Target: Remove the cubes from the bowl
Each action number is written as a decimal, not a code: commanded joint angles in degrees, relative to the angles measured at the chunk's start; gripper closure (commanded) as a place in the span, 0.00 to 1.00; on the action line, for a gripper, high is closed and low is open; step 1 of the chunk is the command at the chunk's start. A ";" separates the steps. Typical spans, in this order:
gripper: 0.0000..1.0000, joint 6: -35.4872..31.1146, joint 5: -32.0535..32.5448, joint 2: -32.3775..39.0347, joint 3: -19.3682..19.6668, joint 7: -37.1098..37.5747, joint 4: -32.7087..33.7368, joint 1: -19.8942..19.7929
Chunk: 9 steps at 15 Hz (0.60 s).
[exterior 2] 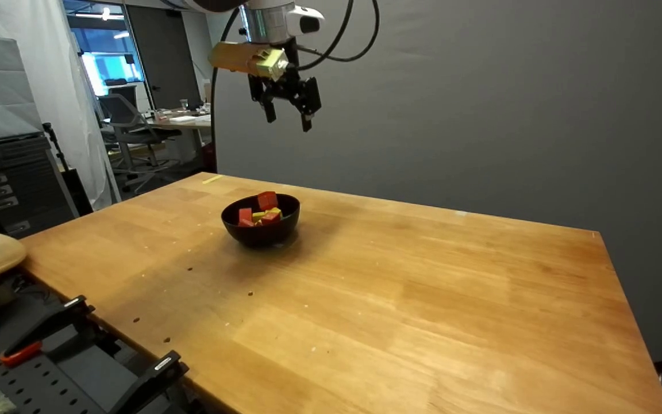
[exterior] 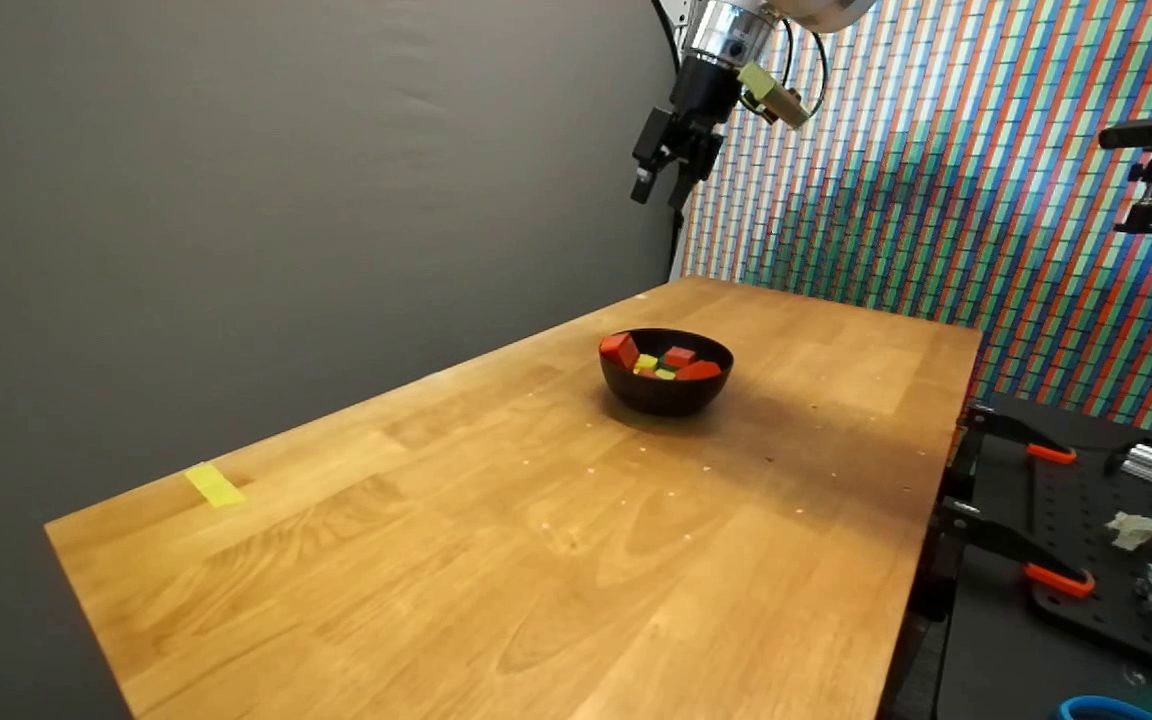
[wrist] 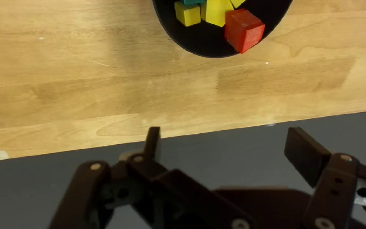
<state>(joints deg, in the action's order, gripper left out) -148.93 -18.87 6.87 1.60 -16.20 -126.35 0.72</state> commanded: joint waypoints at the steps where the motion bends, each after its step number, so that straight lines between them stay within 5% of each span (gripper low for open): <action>1: 0.00 0.04 0.33 -0.02 -1.29 0.32 0.09 -1.33; 2: 0.00 4.86 -0.74 -0.90 -1.67 -8.86 0.33 -2.81; 4: 0.00 5.98 0.39 0.68 -1.74 -14.20 0.65 -3.31; 8: 0.00 3.61 16.57 4.10 -1.43 -9.32 -0.30 -0.81; 9: 0.00 4.17 15.17 5.05 -2.66 -8.14 -0.20 -0.51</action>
<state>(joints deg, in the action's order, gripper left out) -143.85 -7.43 9.51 0.79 -27.62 -126.88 -0.94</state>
